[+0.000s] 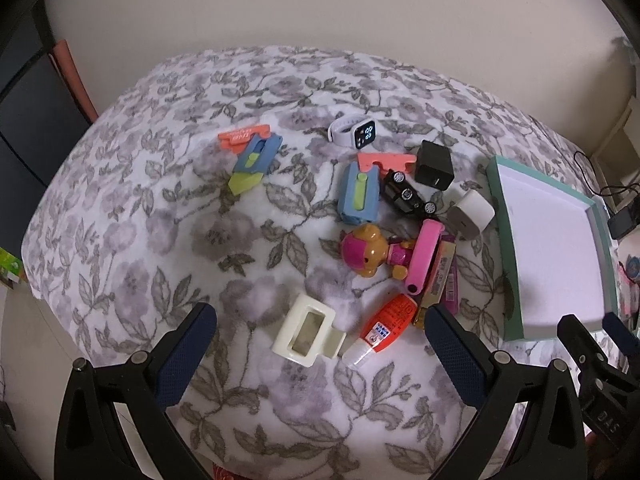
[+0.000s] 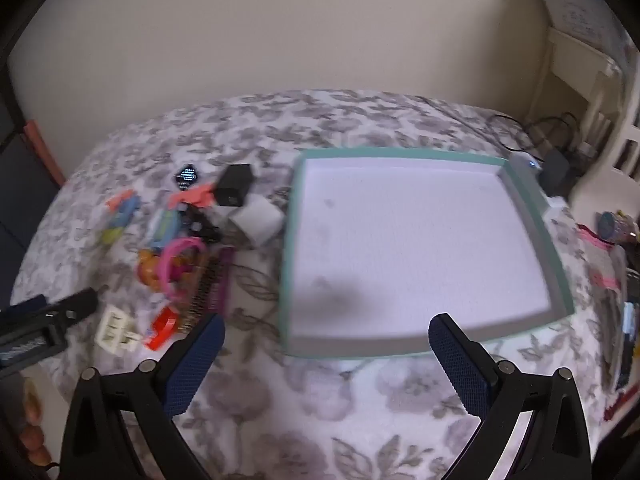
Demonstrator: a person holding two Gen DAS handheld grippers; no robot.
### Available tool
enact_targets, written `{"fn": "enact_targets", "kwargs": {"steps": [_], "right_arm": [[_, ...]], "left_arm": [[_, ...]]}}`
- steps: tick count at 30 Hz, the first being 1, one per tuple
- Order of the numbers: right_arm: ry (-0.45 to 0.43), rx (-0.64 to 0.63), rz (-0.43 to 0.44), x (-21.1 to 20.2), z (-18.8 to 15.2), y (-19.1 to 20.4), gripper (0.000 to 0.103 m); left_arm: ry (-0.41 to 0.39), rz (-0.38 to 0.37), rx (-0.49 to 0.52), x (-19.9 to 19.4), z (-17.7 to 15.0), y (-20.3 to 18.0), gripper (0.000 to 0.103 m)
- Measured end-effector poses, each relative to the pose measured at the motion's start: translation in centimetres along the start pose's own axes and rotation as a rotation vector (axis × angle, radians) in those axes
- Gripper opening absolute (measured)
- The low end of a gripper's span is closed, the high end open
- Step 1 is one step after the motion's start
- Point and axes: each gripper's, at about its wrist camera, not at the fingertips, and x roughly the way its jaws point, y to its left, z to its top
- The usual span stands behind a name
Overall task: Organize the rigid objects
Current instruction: 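Move the left tool to the cream claw clip while the right tool approaches the gold harmonica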
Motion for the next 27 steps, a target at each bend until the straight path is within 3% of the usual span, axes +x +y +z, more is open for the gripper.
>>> {"fn": "enact_targets", "kwargs": {"steps": [7, 8, 13, 24, 27], "right_arm": [[0.075, -0.032, 0.138, 1.5, 1.2, 2.3, 0.103], [0.090, -0.046, 0.124, 2.1, 0.8, 3.2, 0.103], [0.140, -0.002, 0.209, 4.1, 1.4, 4.0, 0.101], [0.167, -0.012, 0.204, 7.8, 2.0, 5.7, 0.076], [0.181, -0.002, 0.220, 8.4, 2.1, 5.9, 0.070]], "left_arm": [[0.035, 0.028, 0.018, 1.5, 0.3, 1.5, 0.103], [0.045, 0.029, 0.018, 1.9, 0.2, 1.8, 0.103], [0.078, 0.019, 0.012, 3.7, -0.5, 3.0, 0.103], [0.119, -0.041, 0.047, 5.7, -1.5, 2.9, 0.102], [0.123, -0.051, 0.063, 5.8, -1.7, 2.6, 0.097]]}}
